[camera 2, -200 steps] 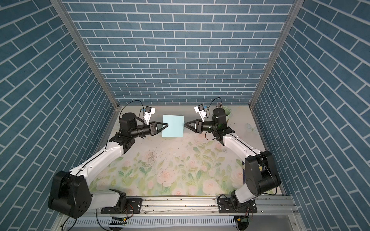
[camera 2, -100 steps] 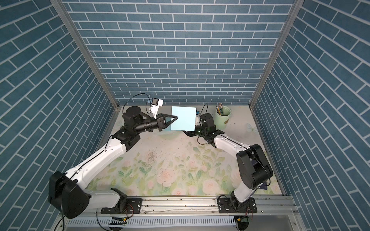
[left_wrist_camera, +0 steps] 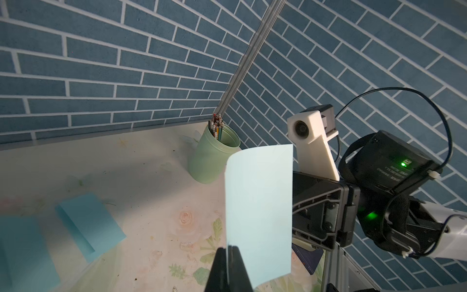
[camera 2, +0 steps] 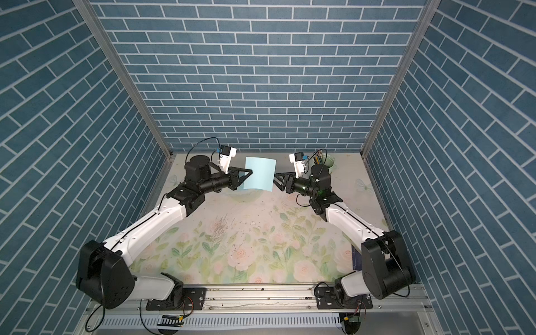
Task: Fold the square paper along the opposite sides
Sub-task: Fold the paper.
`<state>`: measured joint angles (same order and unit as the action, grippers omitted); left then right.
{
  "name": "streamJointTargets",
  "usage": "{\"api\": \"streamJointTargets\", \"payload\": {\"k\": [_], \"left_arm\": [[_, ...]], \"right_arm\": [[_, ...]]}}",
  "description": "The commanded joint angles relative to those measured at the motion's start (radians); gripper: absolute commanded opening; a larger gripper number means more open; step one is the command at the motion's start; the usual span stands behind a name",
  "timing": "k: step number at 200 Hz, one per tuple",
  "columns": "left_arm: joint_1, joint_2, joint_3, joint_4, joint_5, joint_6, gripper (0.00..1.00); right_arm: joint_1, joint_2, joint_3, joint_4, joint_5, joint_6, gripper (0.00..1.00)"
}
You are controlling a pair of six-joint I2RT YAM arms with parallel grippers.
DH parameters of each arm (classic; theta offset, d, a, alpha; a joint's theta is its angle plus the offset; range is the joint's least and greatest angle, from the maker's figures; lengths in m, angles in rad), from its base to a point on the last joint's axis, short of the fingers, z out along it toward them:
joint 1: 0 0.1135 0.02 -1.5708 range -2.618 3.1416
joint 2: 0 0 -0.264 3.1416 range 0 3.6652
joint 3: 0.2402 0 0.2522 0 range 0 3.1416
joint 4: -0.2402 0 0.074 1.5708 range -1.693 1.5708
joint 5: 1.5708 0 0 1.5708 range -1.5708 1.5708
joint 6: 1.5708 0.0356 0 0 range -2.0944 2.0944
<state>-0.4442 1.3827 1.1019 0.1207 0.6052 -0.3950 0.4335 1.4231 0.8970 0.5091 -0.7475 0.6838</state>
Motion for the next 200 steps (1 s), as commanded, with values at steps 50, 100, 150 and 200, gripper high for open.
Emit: {"api": "streamJointTargets", "payload": {"k": [50, 100, 150, 200], "left_arm": [[0.006, -0.026, -0.014, -0.018, 0.005, 0.026, 0.0], [0.006, -0.046, -0.019, -0.009, 0.026, 0.018, 0.0], [0.006, -0.073, -0.04, 0.043, 0.072, -0.015, 0.0], [0.007, -0.076, -0.064, 0.122, 0.128, -0.061, 0.0]], "right_arm": [[0.053, -0.054, -0.048, 0.21, -0.033, 0.069, 0.65], [0.095, 0.004, -0.025, 0.327, -0.032, 0.106, 0.72], [0.133, 0.089, 0.006, 0.424, -0.06, 0.151, 0.75], [0.167, 0.117, 0.015, 0.541, -0.108, 0.199, 0.75]]}}
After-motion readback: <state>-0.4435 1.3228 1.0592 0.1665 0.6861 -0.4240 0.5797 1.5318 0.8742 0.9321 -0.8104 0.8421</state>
